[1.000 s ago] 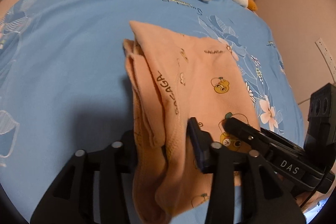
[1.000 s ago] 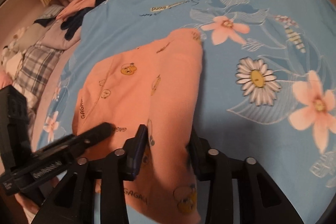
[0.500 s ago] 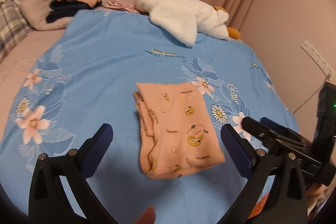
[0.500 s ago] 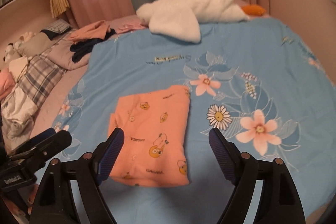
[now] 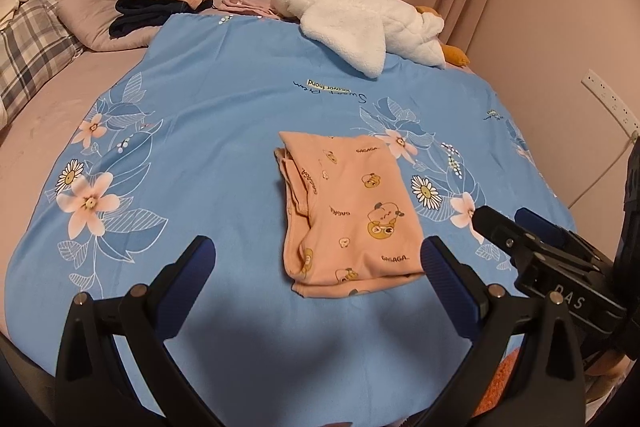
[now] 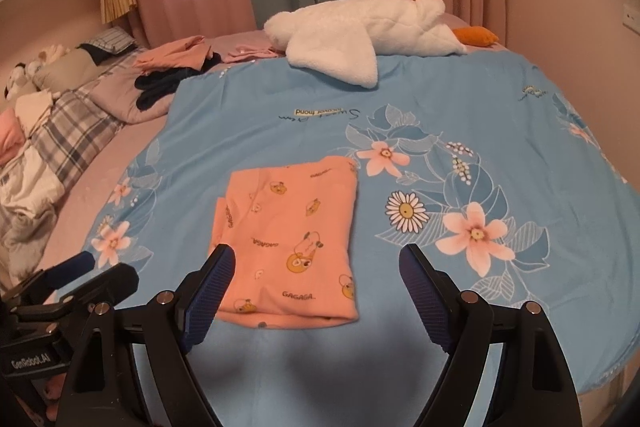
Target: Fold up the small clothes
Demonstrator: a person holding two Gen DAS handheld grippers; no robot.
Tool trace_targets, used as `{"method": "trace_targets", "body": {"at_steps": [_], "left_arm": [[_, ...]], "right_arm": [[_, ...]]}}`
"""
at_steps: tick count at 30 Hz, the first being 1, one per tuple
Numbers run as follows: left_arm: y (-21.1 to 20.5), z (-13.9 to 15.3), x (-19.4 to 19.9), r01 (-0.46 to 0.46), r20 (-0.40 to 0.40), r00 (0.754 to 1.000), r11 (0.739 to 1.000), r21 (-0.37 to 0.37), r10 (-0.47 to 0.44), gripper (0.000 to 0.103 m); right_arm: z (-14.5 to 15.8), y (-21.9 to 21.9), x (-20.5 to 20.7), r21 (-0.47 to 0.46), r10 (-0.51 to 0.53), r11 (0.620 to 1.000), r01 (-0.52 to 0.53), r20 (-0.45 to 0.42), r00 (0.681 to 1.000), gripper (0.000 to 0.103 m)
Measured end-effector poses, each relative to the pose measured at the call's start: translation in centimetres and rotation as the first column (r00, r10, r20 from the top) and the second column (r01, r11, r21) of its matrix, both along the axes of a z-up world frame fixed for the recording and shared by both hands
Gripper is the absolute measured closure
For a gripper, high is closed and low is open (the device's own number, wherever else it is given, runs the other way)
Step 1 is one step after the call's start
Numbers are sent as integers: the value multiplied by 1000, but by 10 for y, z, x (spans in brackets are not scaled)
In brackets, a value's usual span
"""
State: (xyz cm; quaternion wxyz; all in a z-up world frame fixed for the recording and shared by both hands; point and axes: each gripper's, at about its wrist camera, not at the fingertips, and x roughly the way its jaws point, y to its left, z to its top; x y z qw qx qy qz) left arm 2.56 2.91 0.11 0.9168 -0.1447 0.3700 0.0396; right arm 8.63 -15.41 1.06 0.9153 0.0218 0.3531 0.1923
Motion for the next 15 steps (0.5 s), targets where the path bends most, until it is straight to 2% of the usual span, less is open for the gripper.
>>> {"method": "trace_targets", "body": {"at_steps": [6,15], "left_arm": [[-6,-1,-4,-10,-6,1000,1000,30,10,1],[-12,-4,-7,-13,-19,1000,999,35,13,1]], "right_arm": [[-1,-3,-5,2,-4,1000,4,3,1000,19],[-1,-8,-12,1,-21,1000,21,-5,1000,19]]}}
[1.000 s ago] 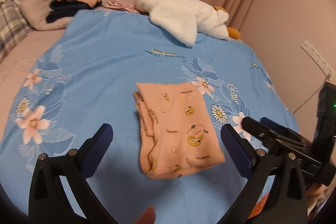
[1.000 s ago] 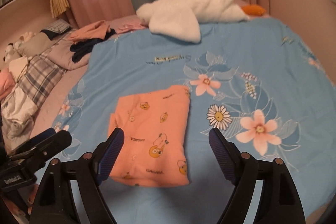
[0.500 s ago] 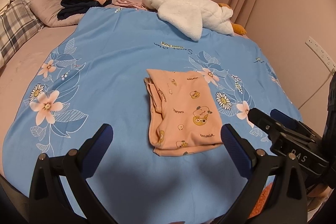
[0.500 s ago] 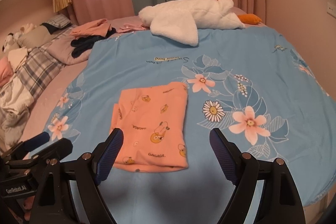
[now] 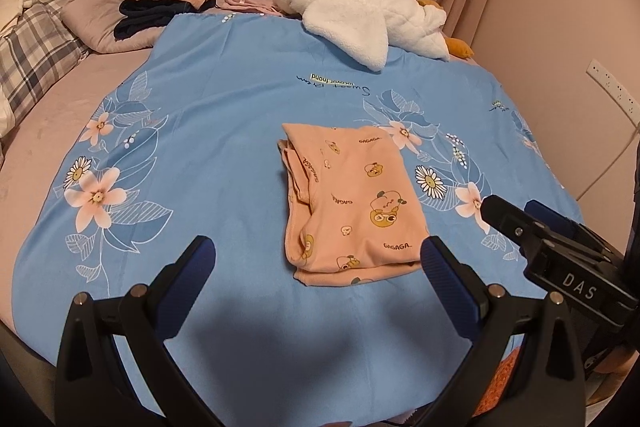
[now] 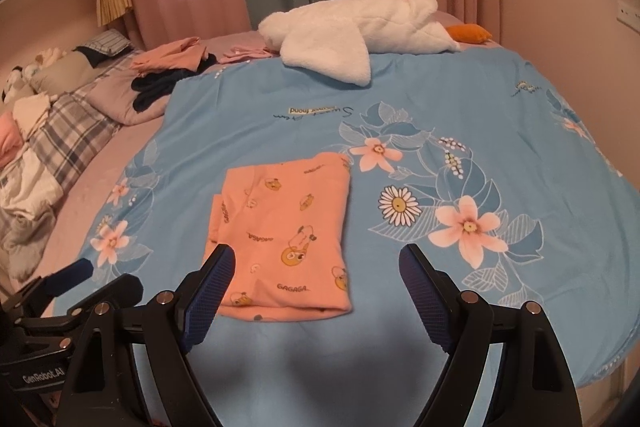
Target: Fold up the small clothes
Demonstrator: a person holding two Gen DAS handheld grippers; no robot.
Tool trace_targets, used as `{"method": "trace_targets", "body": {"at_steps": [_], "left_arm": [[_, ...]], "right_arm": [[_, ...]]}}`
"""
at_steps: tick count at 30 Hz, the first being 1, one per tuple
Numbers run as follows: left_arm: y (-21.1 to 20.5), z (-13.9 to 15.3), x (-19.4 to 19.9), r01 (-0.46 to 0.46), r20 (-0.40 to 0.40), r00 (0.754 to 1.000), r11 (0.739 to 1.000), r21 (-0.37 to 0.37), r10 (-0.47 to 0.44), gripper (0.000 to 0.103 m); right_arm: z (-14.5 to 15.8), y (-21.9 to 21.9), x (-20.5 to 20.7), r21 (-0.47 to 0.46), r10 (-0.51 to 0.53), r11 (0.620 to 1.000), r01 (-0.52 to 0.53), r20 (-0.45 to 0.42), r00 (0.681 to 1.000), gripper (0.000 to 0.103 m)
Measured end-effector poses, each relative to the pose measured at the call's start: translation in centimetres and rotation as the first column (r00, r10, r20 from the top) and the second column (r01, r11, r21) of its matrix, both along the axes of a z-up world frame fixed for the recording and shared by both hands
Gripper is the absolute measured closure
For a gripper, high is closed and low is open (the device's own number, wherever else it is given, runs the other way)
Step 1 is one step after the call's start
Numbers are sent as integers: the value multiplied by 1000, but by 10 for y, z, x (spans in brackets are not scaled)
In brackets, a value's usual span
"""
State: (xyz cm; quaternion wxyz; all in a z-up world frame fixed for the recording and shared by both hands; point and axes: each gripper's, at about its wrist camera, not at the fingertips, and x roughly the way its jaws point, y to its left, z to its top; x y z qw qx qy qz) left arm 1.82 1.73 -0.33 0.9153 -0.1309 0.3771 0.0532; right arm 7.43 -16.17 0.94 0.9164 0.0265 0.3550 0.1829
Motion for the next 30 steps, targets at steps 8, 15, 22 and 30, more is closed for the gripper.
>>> {"method": "trace_targets", "body": {"at_steps": [8,15,22,30], "left_arm": [[-3,-3,2,8,-16,1000,1000,-16,-8,1],[-8,-5,2,16,-21,1000,1000,-26,-17,1],[-13,-8,3,26,-35,999,999,-41,-27,1],[-26,-9,8,64,-33,997,995,-82,-67,1]], "right_arm": [[-2,0,1,-4,-6,1000,6,-17,1000,19],[-3,-2,0,-5,-18,1000,18,-24,1000,19],[-7,-2,0,-13,-19,1000,19,-36,999,19],[-5,-12,-4,-30,-48,998,47,-23,999,19]]}}
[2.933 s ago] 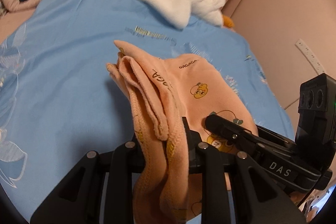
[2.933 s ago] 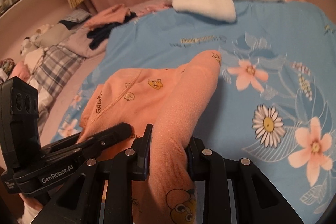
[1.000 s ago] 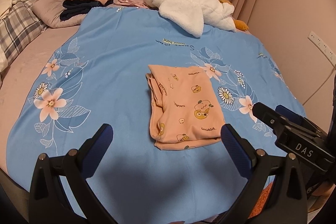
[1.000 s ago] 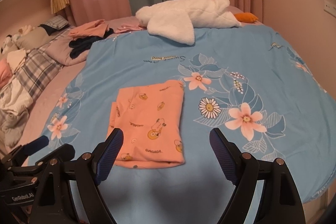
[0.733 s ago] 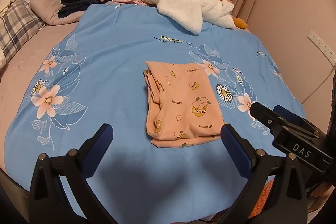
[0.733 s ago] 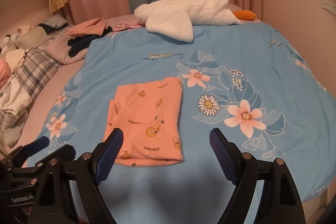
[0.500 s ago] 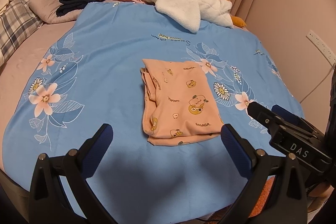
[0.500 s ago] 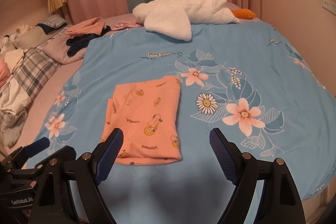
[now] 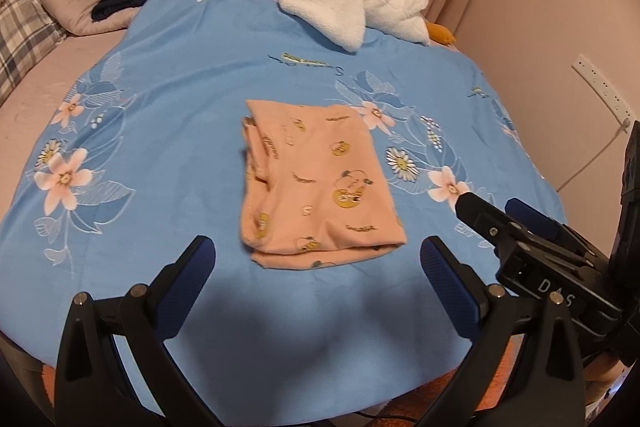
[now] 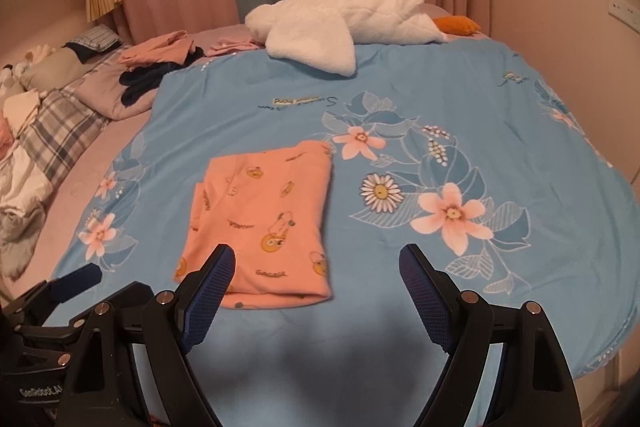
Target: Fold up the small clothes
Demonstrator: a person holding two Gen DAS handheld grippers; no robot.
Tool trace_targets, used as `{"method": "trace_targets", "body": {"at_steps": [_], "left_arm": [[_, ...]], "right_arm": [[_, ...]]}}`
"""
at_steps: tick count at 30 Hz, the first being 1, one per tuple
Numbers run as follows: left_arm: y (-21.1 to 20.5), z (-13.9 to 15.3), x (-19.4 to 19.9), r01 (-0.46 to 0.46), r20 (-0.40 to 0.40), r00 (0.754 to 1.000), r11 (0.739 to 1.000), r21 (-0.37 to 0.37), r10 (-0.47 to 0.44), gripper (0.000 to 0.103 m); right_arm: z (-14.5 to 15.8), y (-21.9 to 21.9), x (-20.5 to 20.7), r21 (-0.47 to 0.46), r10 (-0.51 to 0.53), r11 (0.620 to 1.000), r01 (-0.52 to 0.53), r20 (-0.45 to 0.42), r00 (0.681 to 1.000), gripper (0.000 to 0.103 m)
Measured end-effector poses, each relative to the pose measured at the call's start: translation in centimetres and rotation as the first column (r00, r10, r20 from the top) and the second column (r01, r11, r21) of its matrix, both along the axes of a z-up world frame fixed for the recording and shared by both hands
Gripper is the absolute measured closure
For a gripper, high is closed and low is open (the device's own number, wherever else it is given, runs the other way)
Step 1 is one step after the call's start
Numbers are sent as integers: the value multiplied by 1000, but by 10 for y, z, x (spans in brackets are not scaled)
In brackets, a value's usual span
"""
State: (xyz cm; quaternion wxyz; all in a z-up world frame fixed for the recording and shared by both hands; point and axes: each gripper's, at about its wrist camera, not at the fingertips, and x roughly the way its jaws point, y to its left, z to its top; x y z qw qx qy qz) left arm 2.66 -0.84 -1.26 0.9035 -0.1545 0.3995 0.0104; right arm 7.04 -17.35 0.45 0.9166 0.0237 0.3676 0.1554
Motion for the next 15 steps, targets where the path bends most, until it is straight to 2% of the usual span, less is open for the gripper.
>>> {"method": "trace_targets", "body": {"at_steps": [9,15], "left_arm": [[-31,1,10,86,1,996,996,-6,-86,1],[-37,1,12,97,-4,995,995,-4,-97,1]], "right_arm": [[-2,-30,1,0,-87,996,87,-9,996,19],[-2,-37,1,1,-100,995,100,-6,995,19]]}}
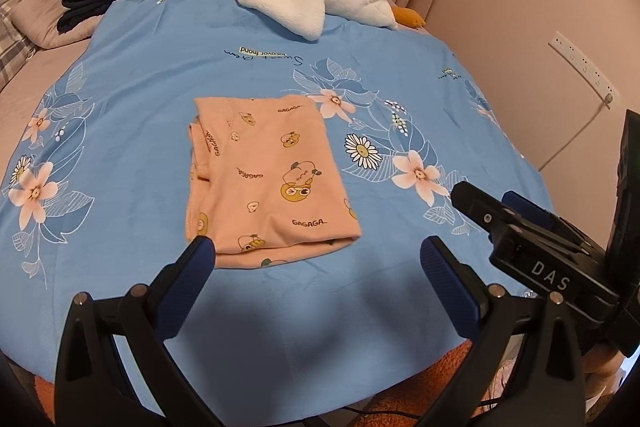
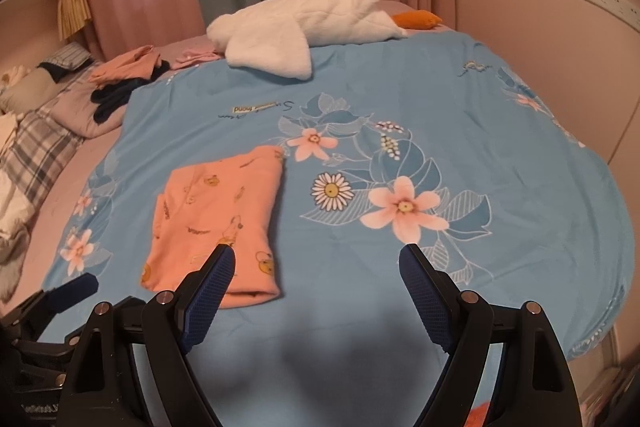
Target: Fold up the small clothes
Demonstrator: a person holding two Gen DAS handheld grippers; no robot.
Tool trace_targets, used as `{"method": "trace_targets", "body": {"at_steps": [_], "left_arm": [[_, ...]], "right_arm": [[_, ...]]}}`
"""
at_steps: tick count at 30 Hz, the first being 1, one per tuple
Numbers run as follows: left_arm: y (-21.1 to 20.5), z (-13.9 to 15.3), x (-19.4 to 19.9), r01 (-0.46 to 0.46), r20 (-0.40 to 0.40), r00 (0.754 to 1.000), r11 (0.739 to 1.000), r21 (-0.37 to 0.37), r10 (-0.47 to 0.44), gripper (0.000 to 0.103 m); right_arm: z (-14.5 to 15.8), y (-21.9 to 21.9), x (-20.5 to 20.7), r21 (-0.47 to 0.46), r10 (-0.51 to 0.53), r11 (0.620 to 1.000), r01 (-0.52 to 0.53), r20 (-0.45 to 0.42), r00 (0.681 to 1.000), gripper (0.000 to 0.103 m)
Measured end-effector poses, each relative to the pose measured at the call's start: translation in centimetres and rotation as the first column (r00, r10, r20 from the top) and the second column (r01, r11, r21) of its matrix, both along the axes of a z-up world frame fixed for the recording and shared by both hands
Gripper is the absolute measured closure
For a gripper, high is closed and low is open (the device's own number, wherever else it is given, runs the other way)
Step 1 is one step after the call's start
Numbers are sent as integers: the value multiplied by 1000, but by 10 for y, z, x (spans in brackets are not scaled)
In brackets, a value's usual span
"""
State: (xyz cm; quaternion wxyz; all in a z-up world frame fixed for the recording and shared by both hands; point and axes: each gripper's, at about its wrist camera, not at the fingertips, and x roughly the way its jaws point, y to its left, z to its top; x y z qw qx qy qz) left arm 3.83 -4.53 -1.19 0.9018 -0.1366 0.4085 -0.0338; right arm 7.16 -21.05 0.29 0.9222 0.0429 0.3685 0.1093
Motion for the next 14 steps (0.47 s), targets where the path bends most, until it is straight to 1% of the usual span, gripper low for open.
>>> {"method": "trace_targets", "body": {"at_steps": [14], "left_arm": [[-2,0,1,8,1,1000,1000,-2,-8,1]], "right_arm": [[-1,-2,1,-1,3,1000,-3,-5,1000,19]]}}
